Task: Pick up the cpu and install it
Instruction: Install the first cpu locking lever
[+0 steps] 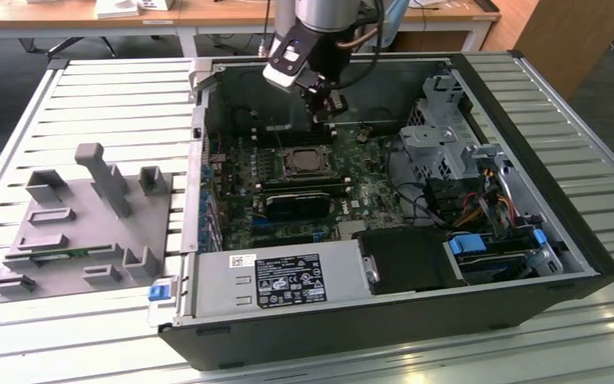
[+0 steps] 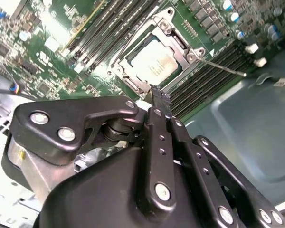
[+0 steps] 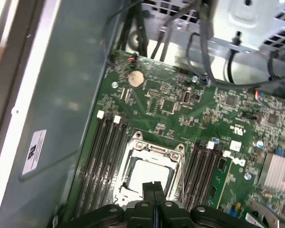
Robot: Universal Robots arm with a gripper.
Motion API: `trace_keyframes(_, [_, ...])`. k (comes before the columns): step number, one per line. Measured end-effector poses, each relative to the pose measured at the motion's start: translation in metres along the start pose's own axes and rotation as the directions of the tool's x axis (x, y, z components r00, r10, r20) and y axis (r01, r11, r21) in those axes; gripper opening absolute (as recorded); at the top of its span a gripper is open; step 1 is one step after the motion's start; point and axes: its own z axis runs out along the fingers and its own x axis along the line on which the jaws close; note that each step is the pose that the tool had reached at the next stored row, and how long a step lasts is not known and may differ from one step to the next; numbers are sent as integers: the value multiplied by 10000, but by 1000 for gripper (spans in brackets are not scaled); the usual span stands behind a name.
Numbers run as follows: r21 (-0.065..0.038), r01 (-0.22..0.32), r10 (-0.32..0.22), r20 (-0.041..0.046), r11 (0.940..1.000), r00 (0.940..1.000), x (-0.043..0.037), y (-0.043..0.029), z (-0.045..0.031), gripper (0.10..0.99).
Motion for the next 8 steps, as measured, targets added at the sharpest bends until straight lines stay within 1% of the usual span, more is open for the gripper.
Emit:
trace_keyframes(4, [6,474,-474,-2,9989,9989,0,0,0,106])
trace_keyframes(8, [12,880,-880,-4,9961,9961,0,0,0,106])
